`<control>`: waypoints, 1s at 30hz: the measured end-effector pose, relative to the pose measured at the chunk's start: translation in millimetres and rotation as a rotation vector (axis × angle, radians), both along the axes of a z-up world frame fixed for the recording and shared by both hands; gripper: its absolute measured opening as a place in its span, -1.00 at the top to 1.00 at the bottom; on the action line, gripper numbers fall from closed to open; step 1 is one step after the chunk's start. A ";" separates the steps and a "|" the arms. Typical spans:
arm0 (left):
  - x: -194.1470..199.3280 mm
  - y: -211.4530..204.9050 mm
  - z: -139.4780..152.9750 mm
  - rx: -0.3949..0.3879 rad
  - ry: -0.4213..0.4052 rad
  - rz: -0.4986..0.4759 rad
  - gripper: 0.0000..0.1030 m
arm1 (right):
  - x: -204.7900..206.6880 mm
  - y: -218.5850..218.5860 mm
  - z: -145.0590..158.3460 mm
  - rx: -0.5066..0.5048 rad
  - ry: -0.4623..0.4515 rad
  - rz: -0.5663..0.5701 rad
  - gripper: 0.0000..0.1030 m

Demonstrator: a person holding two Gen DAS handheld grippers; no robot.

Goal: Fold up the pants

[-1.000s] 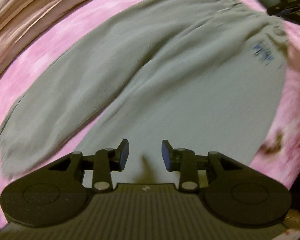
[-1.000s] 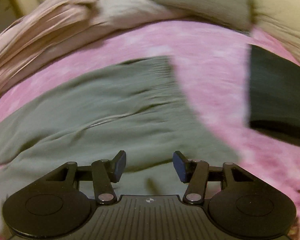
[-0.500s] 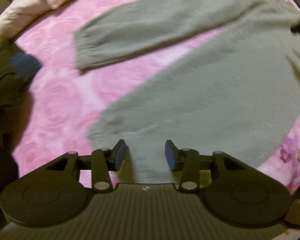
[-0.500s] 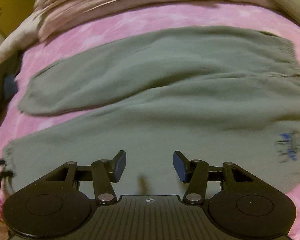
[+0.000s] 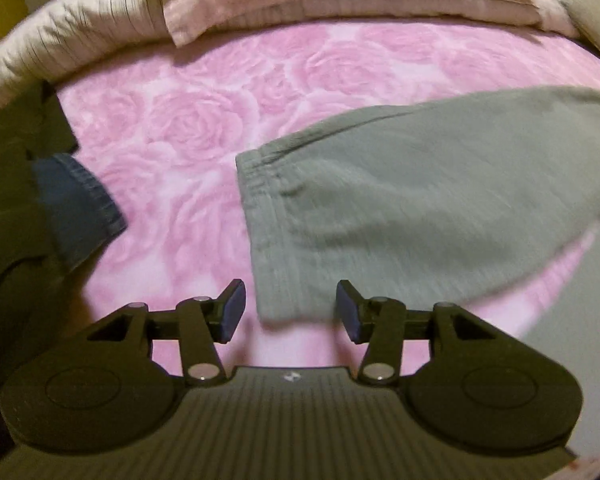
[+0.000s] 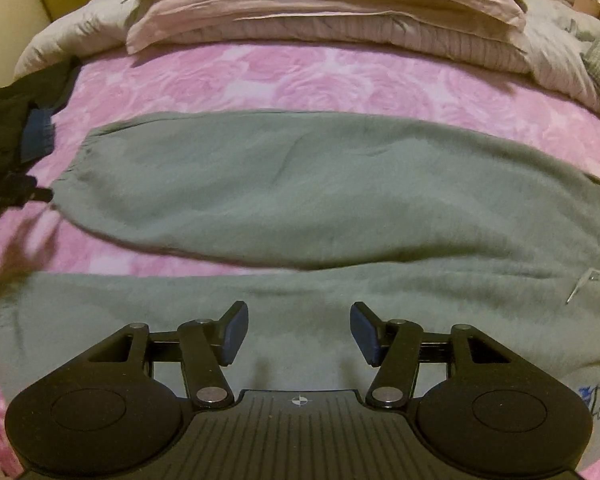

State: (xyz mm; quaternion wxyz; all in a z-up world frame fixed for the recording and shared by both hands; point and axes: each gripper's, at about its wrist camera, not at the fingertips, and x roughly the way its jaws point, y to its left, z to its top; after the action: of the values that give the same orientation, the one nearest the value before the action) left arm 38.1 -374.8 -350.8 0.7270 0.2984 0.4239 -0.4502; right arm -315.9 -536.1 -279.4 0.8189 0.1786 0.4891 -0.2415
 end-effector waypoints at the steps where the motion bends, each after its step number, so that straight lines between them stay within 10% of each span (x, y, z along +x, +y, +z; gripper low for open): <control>1: 8.9 -9.0 -9.7 0.006 0.018 0.010 0.13 | -2.0 -5.8 -1.6 -0.006 0.002 -0.006 -0.05; 8: 30.3 -29.8 -27.1 0.042 0.060 0.015 0.52 | -22.0 -32.1 -20.4 0.010 0.046 -0.145 -0.06; 19: 30.0 -19.9 -1.5 0.028 -0.020 0.038 0.49 | -40.7 -23.3 2.7 0.064 0.048 -0.201 -0.08; 30: -109.9 35.6 44.4 0.035 -0.056 -0.262 0.50 | -150.7 -9.3 21.3 0.048 0.104 -0.451 -0.09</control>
State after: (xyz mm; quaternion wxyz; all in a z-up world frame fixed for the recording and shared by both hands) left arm -71.8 -339.2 -306.3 0.6684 0.3763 0.3684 -0.5253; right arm -466.6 -545.4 -258.1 0.7133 0.2902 0.4841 -0.4154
